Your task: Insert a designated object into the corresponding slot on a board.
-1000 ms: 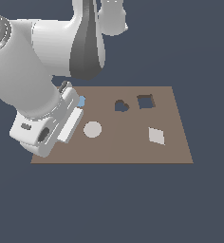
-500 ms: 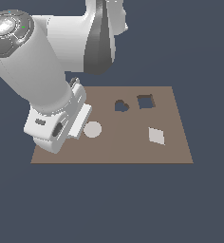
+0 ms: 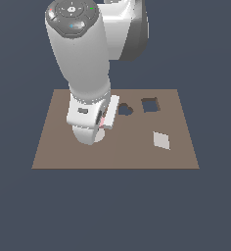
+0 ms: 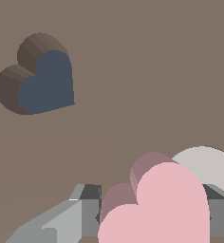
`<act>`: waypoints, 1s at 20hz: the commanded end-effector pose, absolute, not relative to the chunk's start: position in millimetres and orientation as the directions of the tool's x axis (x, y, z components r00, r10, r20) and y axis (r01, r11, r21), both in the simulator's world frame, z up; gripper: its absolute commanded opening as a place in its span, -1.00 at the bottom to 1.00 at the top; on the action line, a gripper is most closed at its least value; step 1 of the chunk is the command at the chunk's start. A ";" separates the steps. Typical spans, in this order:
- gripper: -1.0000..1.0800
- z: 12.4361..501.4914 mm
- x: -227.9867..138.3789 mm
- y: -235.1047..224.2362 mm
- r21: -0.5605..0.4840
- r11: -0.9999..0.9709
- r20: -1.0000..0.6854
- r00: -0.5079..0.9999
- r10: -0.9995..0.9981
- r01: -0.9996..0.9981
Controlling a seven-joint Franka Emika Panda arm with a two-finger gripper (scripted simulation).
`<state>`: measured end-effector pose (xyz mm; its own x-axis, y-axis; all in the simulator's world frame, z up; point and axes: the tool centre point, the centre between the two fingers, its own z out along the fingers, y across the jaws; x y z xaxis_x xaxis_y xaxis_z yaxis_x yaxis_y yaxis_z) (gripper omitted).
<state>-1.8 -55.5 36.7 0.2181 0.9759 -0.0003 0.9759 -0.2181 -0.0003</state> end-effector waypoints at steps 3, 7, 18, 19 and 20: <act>-1.00 38.4 -23.6 -17.2 0.001 -0.168 0.000 0.168 0.986 0.986; -1.00 39.4 -39.6 8.8 0.001 -0.134 0.000 0.134 0.991 0.991; -1.00 40.2 -57.0 36.8 0.001 -0.096 0.000 0.096 0.995 0.995; -1.00 39.8 -57.0 36.9 0.001 -0.096 0.000 0.096 0.995 0.995; -1.00 38.6 -57.1 37.0 0.001 -0.096 0.000 0.096 0.995 0.995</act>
